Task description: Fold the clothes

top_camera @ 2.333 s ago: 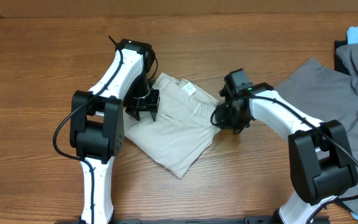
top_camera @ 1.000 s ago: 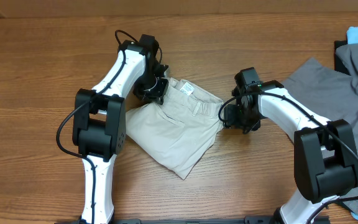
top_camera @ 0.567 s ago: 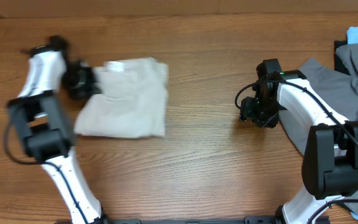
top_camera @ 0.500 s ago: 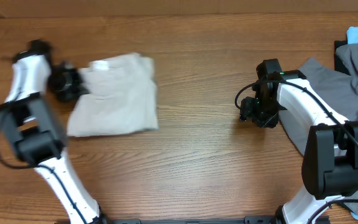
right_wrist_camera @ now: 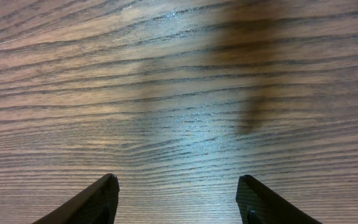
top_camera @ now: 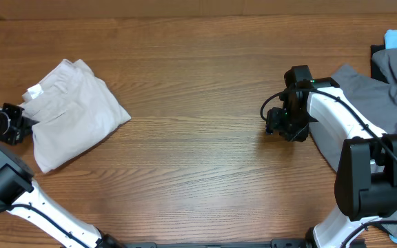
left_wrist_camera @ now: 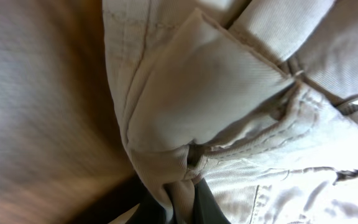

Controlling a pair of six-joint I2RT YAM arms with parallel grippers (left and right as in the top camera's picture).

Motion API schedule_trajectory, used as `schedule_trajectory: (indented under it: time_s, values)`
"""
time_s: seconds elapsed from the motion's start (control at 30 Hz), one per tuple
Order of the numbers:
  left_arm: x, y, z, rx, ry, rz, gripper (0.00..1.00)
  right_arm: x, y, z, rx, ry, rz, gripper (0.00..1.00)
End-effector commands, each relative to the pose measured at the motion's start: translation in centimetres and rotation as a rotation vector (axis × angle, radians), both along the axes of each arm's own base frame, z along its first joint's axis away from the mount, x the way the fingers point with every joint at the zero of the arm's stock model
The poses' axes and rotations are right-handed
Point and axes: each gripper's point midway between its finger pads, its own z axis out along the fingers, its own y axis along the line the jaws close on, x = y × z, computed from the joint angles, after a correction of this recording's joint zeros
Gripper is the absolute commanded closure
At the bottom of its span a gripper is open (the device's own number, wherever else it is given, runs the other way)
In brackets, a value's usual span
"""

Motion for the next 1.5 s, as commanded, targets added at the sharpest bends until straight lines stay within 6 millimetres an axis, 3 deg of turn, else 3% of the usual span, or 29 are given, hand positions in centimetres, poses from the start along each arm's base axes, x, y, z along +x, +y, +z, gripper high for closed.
schedule_trajectory:
  time_s: [0.0, 0.1, 0.17, 0.27, 0.4, 0.47, 0.53, 0.63, 0.87, 0.97, 1.03, 1.17, 1.27, 1.37, 1.47]
  values:
    - [-1.2, 1.5, 2.9, 0.126, 0.018, -0.028, 0.96, 0.8, 0.0, 0.5, -0.003, -0.025, -0.005, 0.35]
    - [-2.0, 1.7, 5.8, 0.186, 0.021, -0.022, 0.96, 0.8, 0.0, 0.5, -0.003, -0.023, -0.005, 0.35]
    - [-3.6, 1.2, 8.5, 0.217, 0.056, -0.003, 0.96, 0.7, 0.0, 0.5, -0.004, -0.02, -0.005, 0.35]
    - [-6.9, 1.2, 10.6, 0.304, 0.171, 0.001, 0.96, 0.7, -0.1, 0.5, -0.004, -0.019, -0.005, 0.35]
    - [-8.7, 0.1, 9.6, 0.289, 0.229, 0.036, 0.96, 0.7, 0.0, 0.5, -0.004, -0.02, -0.005, 0.35]
    - [-10.4, 0.1, 7.3, 0.315, 0.316, 0.032, 0.96, 0.6, -0.1, 0.5, -0.004, -0.017, -0.005, 0.35]
    - [-10.7, 0.2, 5.1, 0.342, 0.336, 0.03, 0.96, 0.6, -0.1, 0.5, -0.004, -0.015, -0.004, 0.35]
    - [-9.1, 0.5, 3.7, 0.359, 0.258, 0.04, 0.96, 0.6, -0.1, 0.5, -0.004, -0.015, -0.005, 0.35]
    - [-3.1, 1.8, 4.8, 0.382, 0.015, 0.143, 0.96, 0.6, -0.1, 0.5, -0.004, -0.015, -0.005, 0.35]
    - [0.2, 2.3, 6.7, 0.434, -0.108, 0.125, 0.96, 0.6, -0.1, 0.5, -0.004, -0.015, -0.005, 0.35]
    - [2.0, 3.1, 9.4, 0.489, -0.164, 0.1, 0.96, 0.6, -0.1, 0.5, -0.004, -0.015, -0.005, 0.34]
    - [4.1, 4.6, 15.1, 0.668, -0.172, 0.071, 0.96, 0.6, -0.1, 0.5, -0.004, -0.015, -0.005, 0.34]
    - [5.1, 5.0, 17.7, 0.777, -0.157, 0.06, 0.96, 0.6, -0.1, 0.5, -0.004, -0.014, -0.005, 0.34]
    - [6.3, 5.0, 17.8, 0.814, -0.172, 0.024, 0.96, 0.5, -0.1, 0.5, -0.004, -0.011, -0.005, 0.34]
    - [7.2, 4.7, 15.9, 0.816, -0.154, -0.055, 0.96, 0.4, -0.1, 0.5, -0.005, -0.008, -0.005, 0.34]
